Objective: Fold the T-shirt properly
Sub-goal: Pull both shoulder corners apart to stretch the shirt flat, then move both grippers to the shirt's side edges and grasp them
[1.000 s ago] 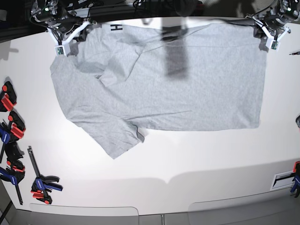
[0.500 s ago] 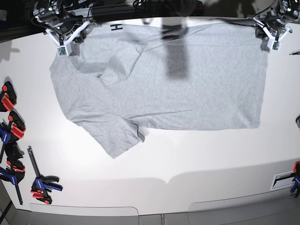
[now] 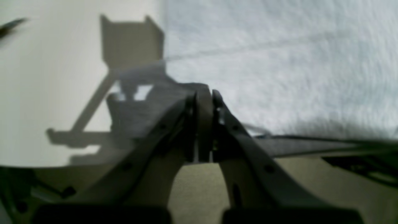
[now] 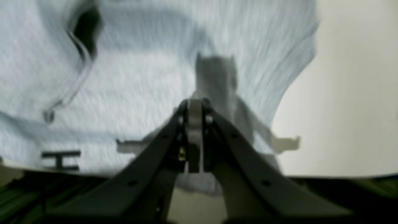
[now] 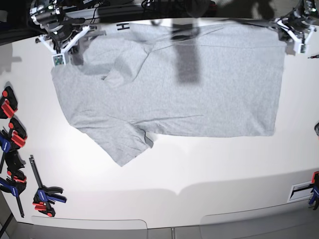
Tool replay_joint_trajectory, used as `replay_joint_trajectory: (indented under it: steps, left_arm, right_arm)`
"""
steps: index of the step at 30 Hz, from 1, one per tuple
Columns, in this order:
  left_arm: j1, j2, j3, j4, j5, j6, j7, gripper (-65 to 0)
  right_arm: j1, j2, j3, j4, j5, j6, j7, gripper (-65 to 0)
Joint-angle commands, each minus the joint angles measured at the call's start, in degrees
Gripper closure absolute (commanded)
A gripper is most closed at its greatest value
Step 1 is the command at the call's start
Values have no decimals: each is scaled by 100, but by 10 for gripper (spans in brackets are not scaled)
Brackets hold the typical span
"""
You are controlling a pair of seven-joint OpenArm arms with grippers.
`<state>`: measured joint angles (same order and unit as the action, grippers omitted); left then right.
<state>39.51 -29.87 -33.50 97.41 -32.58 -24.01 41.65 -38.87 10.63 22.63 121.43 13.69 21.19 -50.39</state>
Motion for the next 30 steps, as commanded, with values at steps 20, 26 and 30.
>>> replay_joint_trajectory:
  steps: [20, 26, 30]
  left_arm:
    - [33, -94, -455, 713, -540, -153, -284, -195]
    - [35, -94, -455, 710, -503, -153, -269, -195]
    - [35, -92, -455, 710, -501, -153, -264, -195]
  right_arm:
    - [3766, 271, 35, -2389, -448, -72, 855, -345]
    - [5724, 999, 35, -5353, 1091, 887, 83, -347]
    - [6828, 1368, 35, -7359, 1104, 1220, 7, -347]
